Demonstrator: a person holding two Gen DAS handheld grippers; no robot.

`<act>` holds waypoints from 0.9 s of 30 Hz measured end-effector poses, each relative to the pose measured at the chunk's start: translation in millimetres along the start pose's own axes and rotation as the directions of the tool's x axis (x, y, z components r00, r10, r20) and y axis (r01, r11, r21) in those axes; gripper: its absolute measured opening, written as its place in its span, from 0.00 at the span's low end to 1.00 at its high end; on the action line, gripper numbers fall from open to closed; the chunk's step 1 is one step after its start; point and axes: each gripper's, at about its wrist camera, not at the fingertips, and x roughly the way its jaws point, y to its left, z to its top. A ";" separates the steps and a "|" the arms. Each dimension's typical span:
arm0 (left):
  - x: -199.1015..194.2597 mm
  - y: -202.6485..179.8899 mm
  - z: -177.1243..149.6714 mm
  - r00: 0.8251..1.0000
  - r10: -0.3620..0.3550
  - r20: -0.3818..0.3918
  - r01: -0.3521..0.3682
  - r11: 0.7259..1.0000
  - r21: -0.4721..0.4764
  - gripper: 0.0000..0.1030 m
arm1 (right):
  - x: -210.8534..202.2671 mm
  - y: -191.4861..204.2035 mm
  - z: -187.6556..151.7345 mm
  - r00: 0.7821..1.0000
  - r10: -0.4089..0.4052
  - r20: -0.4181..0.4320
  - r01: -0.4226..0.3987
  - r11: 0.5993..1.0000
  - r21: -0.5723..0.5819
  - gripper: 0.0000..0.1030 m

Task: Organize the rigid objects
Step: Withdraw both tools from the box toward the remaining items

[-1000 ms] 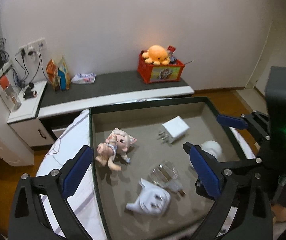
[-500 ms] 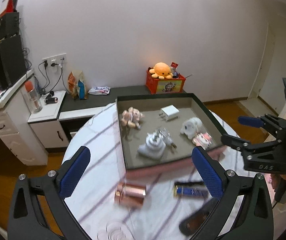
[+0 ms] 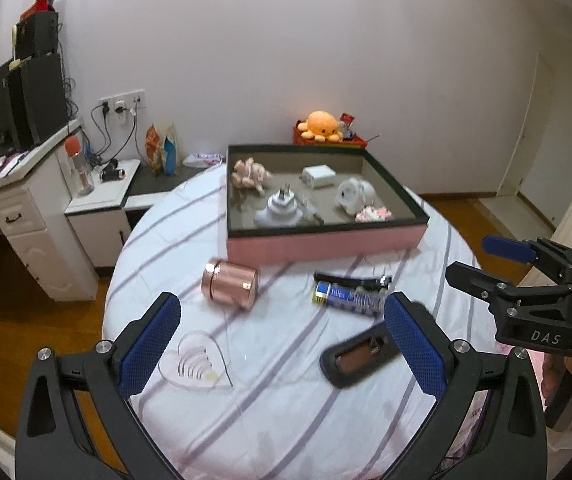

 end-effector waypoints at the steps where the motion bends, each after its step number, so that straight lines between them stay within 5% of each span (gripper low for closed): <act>1: -0.1 0.3 -3.5 1.000 0.008 -0.005 -0.008 1.000 0.002 1.00 | 1.2 0.6 -4.0 1.000 0.000 -0.007 0.000 1.000 0.001 0.77; 9: 10.1 1.0 -26.0 0.996 0.060 -0.068 -0.058 0.998 0.028 1.00 | 11.9 -1.7 -23.9 0.999 0.007 -0.048 -0.007 1.000 0.020 0.77; 27: 49.4 2.1 -32.2 0.989 0.036 -0.145 -0.029 0.998 0.048 1.00 | 79.3 -10.3 -18.8 0.990 -0.025 -0.140 0.021 0.999 -0.024 0.77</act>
